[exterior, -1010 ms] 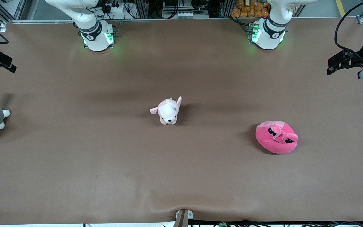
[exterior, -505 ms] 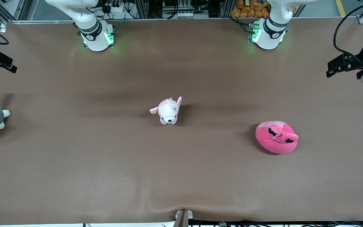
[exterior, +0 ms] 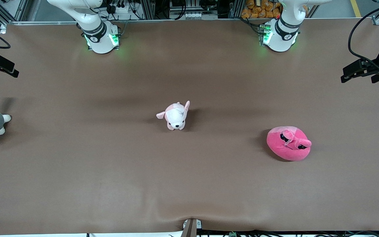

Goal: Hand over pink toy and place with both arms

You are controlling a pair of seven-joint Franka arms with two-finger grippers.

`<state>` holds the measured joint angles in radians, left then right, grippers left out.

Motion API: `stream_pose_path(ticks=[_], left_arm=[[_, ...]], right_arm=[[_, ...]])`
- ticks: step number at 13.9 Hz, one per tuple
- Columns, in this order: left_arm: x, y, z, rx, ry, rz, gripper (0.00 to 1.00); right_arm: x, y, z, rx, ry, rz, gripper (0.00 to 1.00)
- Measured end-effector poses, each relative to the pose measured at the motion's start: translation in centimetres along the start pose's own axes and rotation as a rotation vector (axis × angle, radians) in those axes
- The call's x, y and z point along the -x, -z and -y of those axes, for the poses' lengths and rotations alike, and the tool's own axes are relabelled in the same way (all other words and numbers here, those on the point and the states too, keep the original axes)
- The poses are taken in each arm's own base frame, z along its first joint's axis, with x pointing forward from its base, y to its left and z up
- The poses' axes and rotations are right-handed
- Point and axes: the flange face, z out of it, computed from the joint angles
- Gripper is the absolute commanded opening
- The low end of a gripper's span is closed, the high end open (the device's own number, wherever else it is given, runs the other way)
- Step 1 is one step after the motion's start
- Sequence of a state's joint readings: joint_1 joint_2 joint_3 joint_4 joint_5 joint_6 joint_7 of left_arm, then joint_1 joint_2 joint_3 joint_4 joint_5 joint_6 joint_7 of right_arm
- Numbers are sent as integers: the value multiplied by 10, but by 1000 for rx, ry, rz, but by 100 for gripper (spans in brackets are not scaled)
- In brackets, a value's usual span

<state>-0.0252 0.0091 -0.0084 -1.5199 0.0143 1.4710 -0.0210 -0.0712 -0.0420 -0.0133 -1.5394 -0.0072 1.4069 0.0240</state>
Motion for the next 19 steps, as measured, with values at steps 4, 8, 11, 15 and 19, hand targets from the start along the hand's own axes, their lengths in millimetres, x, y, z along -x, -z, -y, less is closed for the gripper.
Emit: stream_pose_path(ticks=[4,8,11,15,19], left_arm=[[-3,-5,0,0,14,9,100],[-9,-13,-1,-1,73,22,100],[-21,-25,-1,0,137,13,100],[-45,-49,-2,3,218,-6,100],[-73,-90,-5,2,255,6,100]], right_arm=[[-8,-11,9,3,21,22,100],[-16,-23,12,4,28,44,100],[-25,-37,13,5,29,71,100],[-25,-38,17,6,37,74,100],[-25,-38,18,6,38,76,100]])
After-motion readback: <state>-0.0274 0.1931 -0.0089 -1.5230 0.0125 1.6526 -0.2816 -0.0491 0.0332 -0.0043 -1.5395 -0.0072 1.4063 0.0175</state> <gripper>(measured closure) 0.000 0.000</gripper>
